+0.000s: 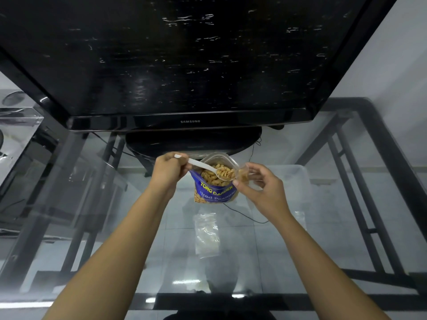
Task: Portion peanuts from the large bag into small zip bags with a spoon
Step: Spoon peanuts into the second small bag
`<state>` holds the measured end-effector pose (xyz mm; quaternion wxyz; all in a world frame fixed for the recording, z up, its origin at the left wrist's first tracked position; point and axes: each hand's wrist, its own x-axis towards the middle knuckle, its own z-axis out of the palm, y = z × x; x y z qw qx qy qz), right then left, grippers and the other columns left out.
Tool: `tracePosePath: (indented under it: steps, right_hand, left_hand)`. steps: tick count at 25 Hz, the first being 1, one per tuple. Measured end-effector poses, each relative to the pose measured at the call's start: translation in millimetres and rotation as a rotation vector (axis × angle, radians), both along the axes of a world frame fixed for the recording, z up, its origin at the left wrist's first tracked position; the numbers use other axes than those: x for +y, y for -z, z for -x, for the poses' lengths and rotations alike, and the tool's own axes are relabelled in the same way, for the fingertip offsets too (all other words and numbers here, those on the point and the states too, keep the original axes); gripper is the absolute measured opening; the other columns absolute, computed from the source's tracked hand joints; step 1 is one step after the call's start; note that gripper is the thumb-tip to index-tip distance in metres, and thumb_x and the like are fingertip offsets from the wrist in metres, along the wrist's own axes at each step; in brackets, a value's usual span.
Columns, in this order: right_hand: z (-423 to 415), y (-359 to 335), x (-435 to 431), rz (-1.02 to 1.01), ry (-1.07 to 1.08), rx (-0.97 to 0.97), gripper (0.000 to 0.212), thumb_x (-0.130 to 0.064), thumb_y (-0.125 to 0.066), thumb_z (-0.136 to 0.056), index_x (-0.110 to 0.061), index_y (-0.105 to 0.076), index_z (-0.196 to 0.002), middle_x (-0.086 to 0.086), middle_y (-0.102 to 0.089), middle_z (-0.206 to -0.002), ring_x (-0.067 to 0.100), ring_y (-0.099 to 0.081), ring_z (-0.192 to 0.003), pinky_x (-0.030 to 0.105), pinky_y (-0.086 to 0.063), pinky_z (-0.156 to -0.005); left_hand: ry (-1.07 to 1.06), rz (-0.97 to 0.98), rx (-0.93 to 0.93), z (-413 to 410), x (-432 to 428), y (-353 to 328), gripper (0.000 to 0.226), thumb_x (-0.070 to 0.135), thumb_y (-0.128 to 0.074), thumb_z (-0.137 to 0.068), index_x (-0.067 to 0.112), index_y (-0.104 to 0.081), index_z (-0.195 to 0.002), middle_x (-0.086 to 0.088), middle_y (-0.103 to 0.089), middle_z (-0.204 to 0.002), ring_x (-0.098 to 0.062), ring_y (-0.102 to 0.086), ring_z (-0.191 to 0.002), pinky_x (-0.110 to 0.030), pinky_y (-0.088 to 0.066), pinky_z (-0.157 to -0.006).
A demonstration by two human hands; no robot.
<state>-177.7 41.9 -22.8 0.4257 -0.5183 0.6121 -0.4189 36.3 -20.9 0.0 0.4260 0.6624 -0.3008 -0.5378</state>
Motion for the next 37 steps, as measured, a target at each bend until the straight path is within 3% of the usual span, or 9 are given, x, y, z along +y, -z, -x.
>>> tracePosePath:
  steps: [5,10,17,22,32,37]
  right_hand:
    - [2,-8,-9,0.095,-0.046,0.284,0.053,-0.032,-0.08,-0.068,-0.02,-0.058,-0.115,-0.006,-0.062,-0.106,0.008,-0.058,-0.093,0.01,-0.042,-0.075]
    - [-7,-17,-21,0.138,-0.123,0.43,0.051,-0.034,-0.079,-0.068,-0.016,-0.06,-0.112,-0.004,-0.061,-0.103,0.01,-0.055,-0.092,0.015,-0.043,-0.073]
    - [-25,-20,-26,0.204,-0.095,0.322,0.046,-0.031,-0.078,-0.068,-0.017,-0.061,-0.109,-0.012,-0.057,-0.095,0.003,-0.053,-0.088,0.011,-0.042,-0.072]
    - [-31,-16,-27,0.215,-0.088,0.282,0.045,-0.031,-0.078,-0.068,-0.018,-0.062,-0.108,-0.01,-0.062,-0.096,0.004,-0.056,-0.088,0.017,-0.048,-0.074]
    - [-38,-16,-22,0.291,0.022,0.105,0.046,-0.031,-0.079,-0.069,-0.018,-0.062,-0.11,-0.005,-0.068,-0.101,0.006,-0.063,-0.091,0.028,-0.054,-0.081]
    - [-39,-18,-17,0.322,0.087,0.007,0.043,-0.028,-0.079,-0.07,-0.017,-0.062,-0.108,-0.007,-0.068,-0.095,0.007,-0.064,-0.087,0.025,-0.054,-0.078]
  left_hand:
    - [-0.044,0.018,0.017,-19,0,0,0.018,0.001,-0.047,-0.09,0.007,-0.058,-0.078,-0.007,-0.054,-0.062,-0.013,-0.049,-0.055,-0.02,-0.042,-0.054]
    - [-0.076,0.093,0.044,-28,-10,-28,0.02,0.0,-0.047,-0.089,0.008,-0.059,-0.076,-0.005,-0.053,-0.06,-0.007,-0.051,-0.049,-0.014,-0.041,-0.047]
    - [0.122,0.203,-0.101,-15,-19,-61,0.021,0.005,-0.051,-0.088,0.015,-0.061,-0.073,-0.002,-0.059,-0.065,-0.008,-0.054,-0.057,-0.014,-0.042,-0.051]
    - [0.265,0.232,-0.226,-3,-23,-74,0.019,0.008,-0.052,-0.089,0.016,-0.063,-0.075,-0.003,-0.062,-0.069,-0.006,-0.056,-0.058,-0.013,-0.044,-0.054]
    - [0.48,0.216,-0.262,12,-19,-86,0.013,0.01,-0.056,-0.088,0.014,-0.067,-0.084,-0.002,-0.066,-0.075,-0.006,-0.059,-0.061,-0.011,-0.045,-0.054]
    - [0.515,0.461,-0.494,12,-13,-105,0.008,0.022,-0.06,-0.088,0.02,-0.068,-0.086,-0.001,-0.069,-0.074,-0.004,-0.063,-0.063,-0.016,-0.05,-0.062]
